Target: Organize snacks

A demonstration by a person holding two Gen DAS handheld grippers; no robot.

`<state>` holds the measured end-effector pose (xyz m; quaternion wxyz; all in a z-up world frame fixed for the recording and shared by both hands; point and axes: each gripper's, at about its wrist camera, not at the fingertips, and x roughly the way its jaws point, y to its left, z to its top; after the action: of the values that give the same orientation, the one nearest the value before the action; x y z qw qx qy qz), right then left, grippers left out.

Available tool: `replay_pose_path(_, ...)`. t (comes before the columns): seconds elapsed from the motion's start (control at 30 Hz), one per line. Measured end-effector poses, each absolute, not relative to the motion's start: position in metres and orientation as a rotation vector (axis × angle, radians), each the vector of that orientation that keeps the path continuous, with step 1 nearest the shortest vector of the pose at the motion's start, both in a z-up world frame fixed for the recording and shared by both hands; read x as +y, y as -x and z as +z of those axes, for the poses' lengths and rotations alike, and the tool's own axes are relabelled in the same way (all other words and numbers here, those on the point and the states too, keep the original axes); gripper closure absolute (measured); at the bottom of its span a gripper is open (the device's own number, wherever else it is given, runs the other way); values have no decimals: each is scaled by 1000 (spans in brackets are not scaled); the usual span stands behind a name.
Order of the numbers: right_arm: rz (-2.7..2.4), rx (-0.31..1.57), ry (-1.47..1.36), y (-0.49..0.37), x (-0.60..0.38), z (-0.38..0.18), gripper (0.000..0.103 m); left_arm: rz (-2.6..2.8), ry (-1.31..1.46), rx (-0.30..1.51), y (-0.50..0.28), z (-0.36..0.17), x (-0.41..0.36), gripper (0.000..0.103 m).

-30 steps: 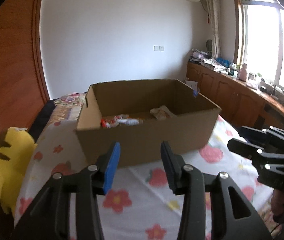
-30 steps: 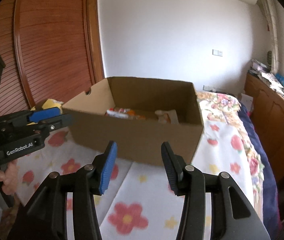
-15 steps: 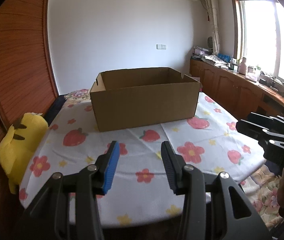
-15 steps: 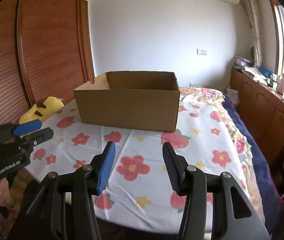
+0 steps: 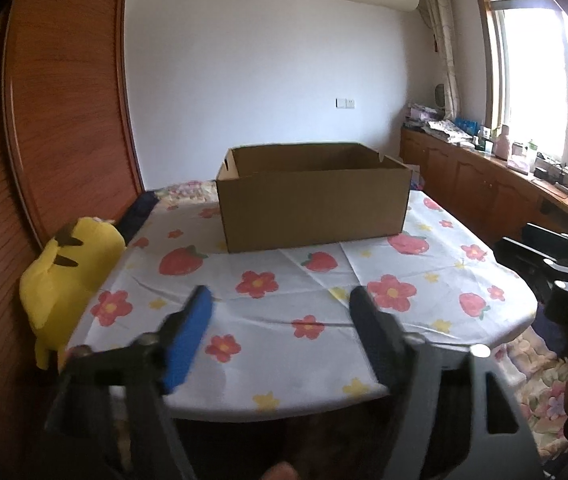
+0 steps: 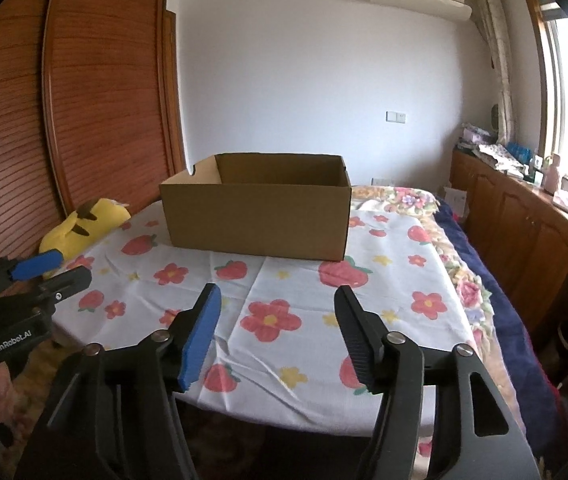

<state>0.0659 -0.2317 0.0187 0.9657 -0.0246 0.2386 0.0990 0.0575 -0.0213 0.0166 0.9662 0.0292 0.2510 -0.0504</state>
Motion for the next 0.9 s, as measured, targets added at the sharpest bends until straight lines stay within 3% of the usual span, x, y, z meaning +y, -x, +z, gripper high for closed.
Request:
replay_pose_path(0.17, 187, 466, 34, -62, -237, 20, 17, -99, -65, 502, -56, 16, -20, 13)
replay_pose_path(0.27, 170, 472, 41, -63, -236, 17, 11, -83, -68, 497, -56, 15, -19, 4)
replay_pose_path(0.43, 147, 487, 39, -64, -238, 13, 5, -68, -57, 491, -55, 14, -17, 1)
replay_pose_path(0.9, 131, 486, 27, -63, -241, 10, 3, -38, -52, 492, -53, 9, -12, 0)
